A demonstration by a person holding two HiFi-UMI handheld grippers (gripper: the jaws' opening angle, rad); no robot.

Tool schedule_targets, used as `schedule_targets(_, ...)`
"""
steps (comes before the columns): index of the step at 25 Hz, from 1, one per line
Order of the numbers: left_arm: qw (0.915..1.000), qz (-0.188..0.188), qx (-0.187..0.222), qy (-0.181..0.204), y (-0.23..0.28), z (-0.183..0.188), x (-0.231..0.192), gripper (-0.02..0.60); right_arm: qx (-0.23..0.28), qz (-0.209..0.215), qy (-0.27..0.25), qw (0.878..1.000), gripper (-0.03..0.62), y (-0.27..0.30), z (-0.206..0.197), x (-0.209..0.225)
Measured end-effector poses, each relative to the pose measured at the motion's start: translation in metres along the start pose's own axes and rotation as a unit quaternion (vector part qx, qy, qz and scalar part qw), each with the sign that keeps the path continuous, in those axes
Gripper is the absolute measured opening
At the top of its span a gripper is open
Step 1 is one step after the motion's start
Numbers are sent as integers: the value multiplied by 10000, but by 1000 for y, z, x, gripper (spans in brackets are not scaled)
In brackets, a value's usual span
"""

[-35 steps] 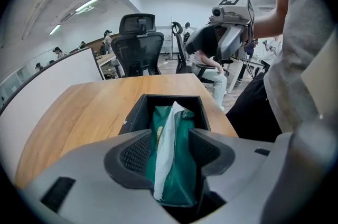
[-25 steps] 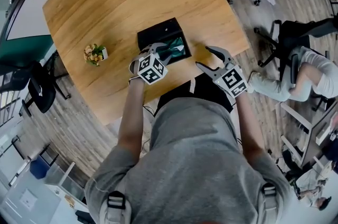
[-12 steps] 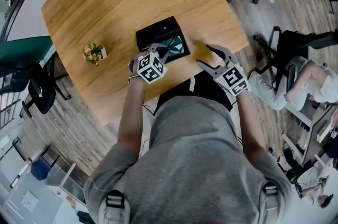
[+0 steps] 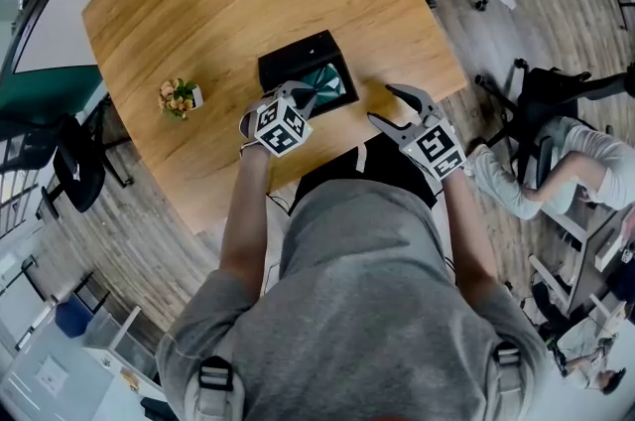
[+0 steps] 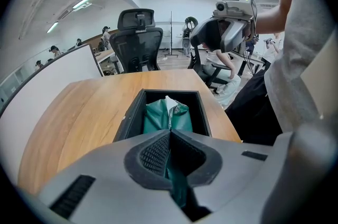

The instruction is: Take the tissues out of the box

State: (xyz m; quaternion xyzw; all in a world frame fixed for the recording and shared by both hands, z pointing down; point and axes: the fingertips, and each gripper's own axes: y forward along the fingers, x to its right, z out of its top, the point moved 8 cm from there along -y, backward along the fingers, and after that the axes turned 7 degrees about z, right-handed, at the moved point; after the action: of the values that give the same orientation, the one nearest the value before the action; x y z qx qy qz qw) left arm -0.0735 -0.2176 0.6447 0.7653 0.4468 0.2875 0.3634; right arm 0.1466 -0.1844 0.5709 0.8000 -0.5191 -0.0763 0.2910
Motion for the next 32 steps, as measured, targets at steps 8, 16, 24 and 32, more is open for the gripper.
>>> schedule_targets(8, 9999, 104, 63, -8, -9, 2, 2, 21, 41, -74, -59, 9999, 268, -5, 1, -7)
schedule_targets(16, 9996, 192, 77, 199, -20, 11, 6, 21, 102, -193, -122, 9997, 268, -14, -2, -12)
schedule_targets(24, 9985, 311, 192, 413, -40, 30, 3, 21, 226, -274, -151, 9993, 268, -24, 4, -16)
schedule_targets(32, 9967, 447, 287, 619, -70, 45, 2, 21, 438, -378, -247, 9980, 266, -32, 14, -15)
